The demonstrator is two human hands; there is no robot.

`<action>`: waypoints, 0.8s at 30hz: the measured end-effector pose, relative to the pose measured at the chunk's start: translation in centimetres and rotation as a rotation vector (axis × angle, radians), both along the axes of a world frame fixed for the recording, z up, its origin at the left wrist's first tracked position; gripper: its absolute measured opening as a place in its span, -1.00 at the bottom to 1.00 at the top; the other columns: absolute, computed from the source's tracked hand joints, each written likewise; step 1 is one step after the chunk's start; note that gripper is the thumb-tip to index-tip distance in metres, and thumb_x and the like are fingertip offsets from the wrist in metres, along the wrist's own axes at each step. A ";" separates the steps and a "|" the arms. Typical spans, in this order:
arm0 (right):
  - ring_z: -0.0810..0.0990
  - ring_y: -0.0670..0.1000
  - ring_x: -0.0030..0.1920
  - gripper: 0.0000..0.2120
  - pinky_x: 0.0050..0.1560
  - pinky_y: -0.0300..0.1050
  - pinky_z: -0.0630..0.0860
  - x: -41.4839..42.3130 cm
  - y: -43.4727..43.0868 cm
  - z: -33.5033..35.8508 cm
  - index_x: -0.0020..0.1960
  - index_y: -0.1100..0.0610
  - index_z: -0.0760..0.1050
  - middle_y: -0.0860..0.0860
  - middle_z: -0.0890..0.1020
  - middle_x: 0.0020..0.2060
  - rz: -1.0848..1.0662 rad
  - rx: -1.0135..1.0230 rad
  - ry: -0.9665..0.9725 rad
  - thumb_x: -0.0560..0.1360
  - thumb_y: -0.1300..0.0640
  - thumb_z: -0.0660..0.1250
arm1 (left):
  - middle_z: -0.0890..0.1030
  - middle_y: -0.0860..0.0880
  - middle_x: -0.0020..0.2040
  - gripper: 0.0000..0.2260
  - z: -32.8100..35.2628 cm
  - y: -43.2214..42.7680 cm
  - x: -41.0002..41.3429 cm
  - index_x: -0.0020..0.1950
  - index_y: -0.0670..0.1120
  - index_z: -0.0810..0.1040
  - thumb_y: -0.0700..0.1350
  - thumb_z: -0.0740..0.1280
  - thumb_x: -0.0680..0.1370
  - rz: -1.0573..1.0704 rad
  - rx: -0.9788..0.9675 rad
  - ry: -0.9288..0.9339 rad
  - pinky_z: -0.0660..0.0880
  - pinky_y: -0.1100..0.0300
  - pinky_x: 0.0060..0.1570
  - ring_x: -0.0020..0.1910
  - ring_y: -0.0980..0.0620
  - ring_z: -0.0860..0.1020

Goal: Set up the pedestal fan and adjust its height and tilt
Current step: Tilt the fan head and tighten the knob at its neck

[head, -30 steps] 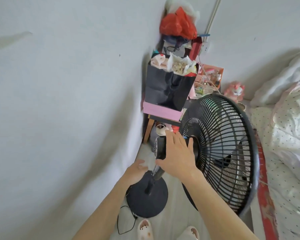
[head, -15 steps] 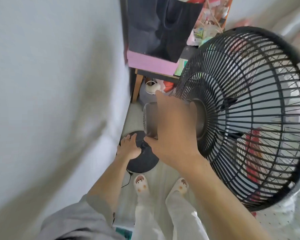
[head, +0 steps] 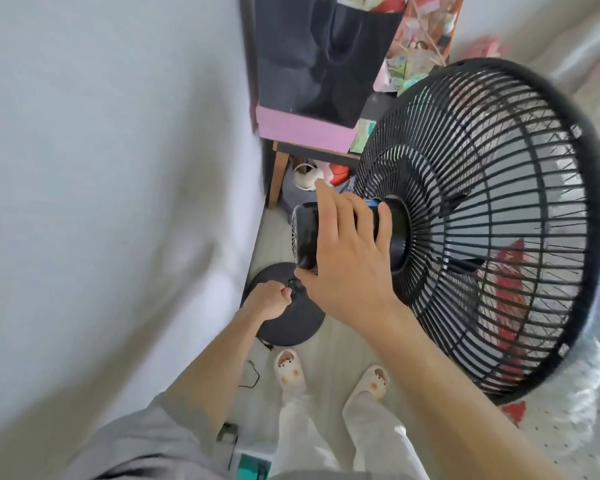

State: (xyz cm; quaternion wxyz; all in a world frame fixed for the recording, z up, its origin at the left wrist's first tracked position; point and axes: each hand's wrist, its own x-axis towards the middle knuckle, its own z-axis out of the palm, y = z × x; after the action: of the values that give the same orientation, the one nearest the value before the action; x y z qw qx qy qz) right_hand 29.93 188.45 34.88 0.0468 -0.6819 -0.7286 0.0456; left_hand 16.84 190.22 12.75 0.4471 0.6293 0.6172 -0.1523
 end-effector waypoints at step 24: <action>-0.07 0.43 0.57 -0.08 0.56 0.29 -0.11 3.3 -1.0 3.1 0.63 0.07 -0.36 0.31 -0.10 0.60 0.040 -0.275 -0.205 0.61 -0.04 0.28 | 0.51 0.21 -0.43 -0.77 26.8 0.8 2.8 -0.13 0.07 0.65 -0.13 0.24 0.61 -0.540 0.057 0.075 0.31 0.42 -0.46 -0.36 0.18 0.46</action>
State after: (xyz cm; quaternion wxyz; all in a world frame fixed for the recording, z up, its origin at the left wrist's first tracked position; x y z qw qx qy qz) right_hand 33.19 187.44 37.98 -0.1223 -0.6684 -0.7297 0.0760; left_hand 19.67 191.04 39.52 0.3495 0.7771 0.4473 -0.2718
